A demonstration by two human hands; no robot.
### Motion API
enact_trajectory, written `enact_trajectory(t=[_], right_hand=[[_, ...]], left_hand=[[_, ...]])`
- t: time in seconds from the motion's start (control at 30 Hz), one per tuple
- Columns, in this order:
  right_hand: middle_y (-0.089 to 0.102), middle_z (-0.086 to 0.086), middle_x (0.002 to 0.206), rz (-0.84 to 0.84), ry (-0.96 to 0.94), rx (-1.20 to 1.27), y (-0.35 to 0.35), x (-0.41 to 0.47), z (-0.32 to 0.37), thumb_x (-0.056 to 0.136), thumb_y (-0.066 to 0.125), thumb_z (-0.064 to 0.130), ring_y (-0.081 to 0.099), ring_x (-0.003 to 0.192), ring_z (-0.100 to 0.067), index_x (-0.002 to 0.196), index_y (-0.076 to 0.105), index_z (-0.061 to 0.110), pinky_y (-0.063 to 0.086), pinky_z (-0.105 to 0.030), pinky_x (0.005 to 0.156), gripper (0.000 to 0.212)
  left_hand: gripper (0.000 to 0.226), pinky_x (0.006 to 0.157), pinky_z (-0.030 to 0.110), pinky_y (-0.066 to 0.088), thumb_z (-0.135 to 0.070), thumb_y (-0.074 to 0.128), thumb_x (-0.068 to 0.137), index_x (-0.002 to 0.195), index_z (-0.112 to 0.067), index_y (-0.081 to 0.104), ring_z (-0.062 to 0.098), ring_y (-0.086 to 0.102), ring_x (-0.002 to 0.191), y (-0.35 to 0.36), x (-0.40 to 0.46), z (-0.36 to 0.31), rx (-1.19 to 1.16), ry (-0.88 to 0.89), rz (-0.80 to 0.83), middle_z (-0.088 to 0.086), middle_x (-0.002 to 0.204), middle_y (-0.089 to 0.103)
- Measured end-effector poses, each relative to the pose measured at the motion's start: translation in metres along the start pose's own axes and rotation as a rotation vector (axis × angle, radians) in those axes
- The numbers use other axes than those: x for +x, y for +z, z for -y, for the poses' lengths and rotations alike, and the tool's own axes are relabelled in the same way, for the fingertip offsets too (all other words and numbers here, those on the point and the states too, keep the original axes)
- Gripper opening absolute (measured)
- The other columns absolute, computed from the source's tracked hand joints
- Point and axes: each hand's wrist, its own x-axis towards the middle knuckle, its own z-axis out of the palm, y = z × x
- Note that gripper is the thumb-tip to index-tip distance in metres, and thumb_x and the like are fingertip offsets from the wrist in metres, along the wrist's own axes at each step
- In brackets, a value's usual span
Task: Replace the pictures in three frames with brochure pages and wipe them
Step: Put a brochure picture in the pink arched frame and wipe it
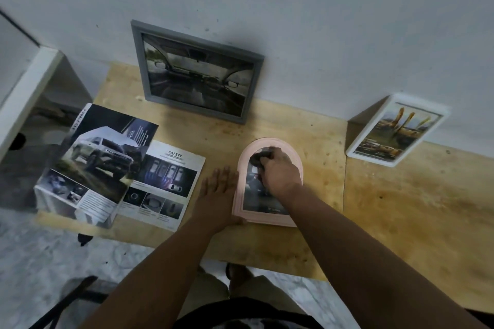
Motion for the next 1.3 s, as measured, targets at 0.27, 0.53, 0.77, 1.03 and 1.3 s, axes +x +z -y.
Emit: enact_trajectory(t=[0.27, 0.53, 0.77, 1.03, 1.3], right_hand=[[0.033, -0.013, 0.150, 0.037, -0.036, -0.033, 0.015, -0.034, 0.007, 0.105, 0.049, 0.033, 0.058, 0.119, -0.034, 0.136, 0.059, 0.022, 0.053, -0.043, 0.093, 0.034], [0.067, -0.008, 0.127, 0.276, -0.077, 0.222, 0.009, -0.048, -0.005, 0.103, 0.053, 0.033, 0.064, 0.103, -0.024, 0.136, 0.065, 0.025, 0.053, -0.033, 0.088, 0.036], [0.067, -0.006, 0.113, -0.119, -0.007, 0.415, -0.032, -0.006, -0.023, 0.102, 0.053, 0.028, 0.066, 0.091, -0.026, 0.130, 0.068, 0.024, 0.051, -0.027, 0.070, 0.032], [0.031, -0.002, 0.166, -0.020, -0.127, -0.118, 0.016, -0.022, -0.016, 0.101, 0.052, 0.022, 0.032, 0.145, -0.035, 0.158, 0.036, 0.026, 0.039, -0.041, 0.112, 0.060], [0.036, -0.005, 0.165, -0.025, -0.241, -0.123, 0.043, -0.087, -0.015, 0.107, 0.041, 0.022, 0.043, 0.135, -0.036, 0.159, 0.036, 0.022, 0.042, -0.042, 0.108, 0.052]], left_hand=[[0.143, 0.120, 0.050, -0.013, -0.083, 0.064, 0.067, 0.146, -0.023, -0.040, 0.030, -0.033, 0.146, -0.004, -0.001, -0.002, -0.013, -0.022, 0.024, 0.005, 0.156, -0.040], [0.144, 0.121, 0.052, -0.011, -0.082, 0.065, 0.067, 0.138, -0.027, -0.047, 0.030, -0.035, 0.144, -0.007, -0.003, -0.001, -0.016, -0.016, 0.028, 0.004, 0.154, -0.041], [0.146, 0.117, 0.049, -0.018, -0.084, 0.064, 0.065, 0.145, -0.025, -0.042, 0.031, -0.040, 0.141, -0.005, -0.001, 0.000, -0.004, -0.010, 0.030, 0.006, 0.155, -0.043], [0.141, 0.119, 0.050, -0.015, -0.080, 0.067, 0.068, 0.152, -0.022, -0.032, 0.031, -0.034, 0.145, -0.006, -0.002, -0.001, -0.008, -0.001, 0.028, 0.006, 0.157, -0.039], [0.142, 0.120, 0.051, -0.012, -0.079, 0.067, 0.069, 0.149, -0.022, -0.035, 0.031, -0.033, 0.146, -0.006, -0.001, -0.002, 0.004, -0.016, 0.048, 0.008, 0.160, -0.035]])
